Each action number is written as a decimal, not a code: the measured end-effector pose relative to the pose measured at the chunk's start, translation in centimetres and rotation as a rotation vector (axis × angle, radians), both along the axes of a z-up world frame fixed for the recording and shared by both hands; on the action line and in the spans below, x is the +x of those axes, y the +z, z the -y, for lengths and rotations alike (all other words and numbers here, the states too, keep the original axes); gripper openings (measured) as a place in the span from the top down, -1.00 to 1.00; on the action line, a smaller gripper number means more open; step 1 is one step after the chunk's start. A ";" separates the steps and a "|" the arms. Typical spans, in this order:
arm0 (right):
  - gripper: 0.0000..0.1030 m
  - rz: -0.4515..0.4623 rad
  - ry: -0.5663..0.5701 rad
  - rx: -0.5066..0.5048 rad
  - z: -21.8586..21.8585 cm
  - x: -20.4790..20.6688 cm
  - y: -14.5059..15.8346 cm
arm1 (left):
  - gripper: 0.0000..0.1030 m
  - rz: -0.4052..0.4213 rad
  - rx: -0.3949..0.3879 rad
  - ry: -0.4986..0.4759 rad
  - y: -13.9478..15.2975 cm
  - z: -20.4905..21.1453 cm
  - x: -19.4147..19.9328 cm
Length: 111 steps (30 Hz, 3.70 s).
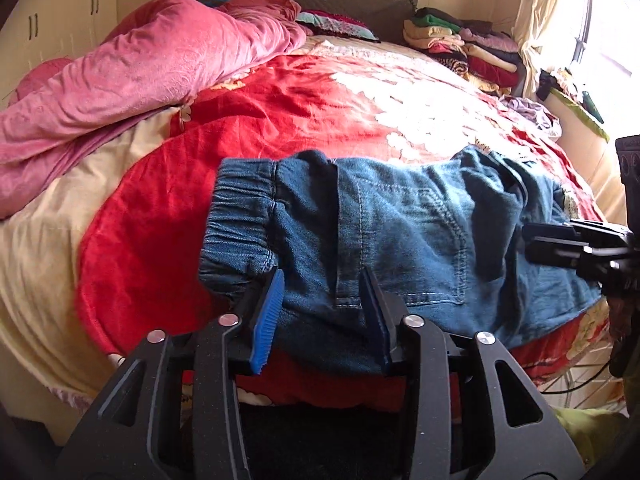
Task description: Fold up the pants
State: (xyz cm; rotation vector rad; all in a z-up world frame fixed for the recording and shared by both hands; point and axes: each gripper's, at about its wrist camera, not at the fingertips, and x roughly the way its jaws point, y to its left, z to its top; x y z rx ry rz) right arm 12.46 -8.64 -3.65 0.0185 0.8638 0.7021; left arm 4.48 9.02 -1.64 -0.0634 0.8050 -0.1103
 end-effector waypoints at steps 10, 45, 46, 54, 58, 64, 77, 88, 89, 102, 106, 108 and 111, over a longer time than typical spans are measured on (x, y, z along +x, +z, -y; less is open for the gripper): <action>0.09 0.098 -0.193 -0.003 6.3 1.0 3.0 | 0.08 0.068 0.005 -0.015 3.3 1.4 -1.4; -0.29 -0.061 -0.322 -0.348 4.8 19.4 -2.1 | 0.79 -0.189 -0.133 -0.436 -3.4 16.7 5.2; -0.15 -0.058 -0.319 -0.350 4.9 19.6 -2.4 | 0.79 -0.183 -0.131 -0.442 -3.4 16.7 5.1; 0.79 0.005 -0.353 -0.195 9.1 17.3 -0.4 | 0.77 -0.144 -0.114 -0.465 -3.3 17.0 4.0; 0.82 0.041 -0.413 -0.081 12.3 13.9 1.9 | 0.56 -0.132 -0.113 -0.467 -3.2 17.1 3.5; 0.82 0.068 -0.492 0.034 17.0 8.4 4.0 | 0.04 -0.099 -0.107 -0.445 -2.5 16.9 3.0; 0.82 -0.013 -0.596 0.132 23.0 -2.3 4.1 | 0.97 -0.009 -0.039 -0.484 -0.1 16.5 2.3; 0.82 -0.175 -0.598 0.102 23.2 -7.9 -1.5 | 0.91 -0.031 0.036 -0.520 -1.1 17.0 0.9; 0.82 -0.183 -0.596 0.102 23.2 -8.0 -1.8 | 0.91 -0.034 0.048 -0.523 -1.2 17.1 0.8; 0.80 -0.170 -0.620 0.055 24.5 -8.3 -2.3 | 0.95 -0.037 0.099 -0.540 -1.5 18.0 0.0; 0.81 -0.139 -0.623 -0.022 25.0 -8.6 -2.0 | 0.95 -0.041 0.119 -0.568 -1.7 18.5 -0.5; 0.80 -0.171 -0.616 -0.045 24.8 -8.4 -3.2 | 0.95 -0.078 0.143 -0.569 -2.6 18.9 -0.3; 0.80 -0.178 -0.611 -0.066 24.5 -8.3 -4.5 | 0.92 -0.111 0.137 -0.570 -3.5 18.8 0.0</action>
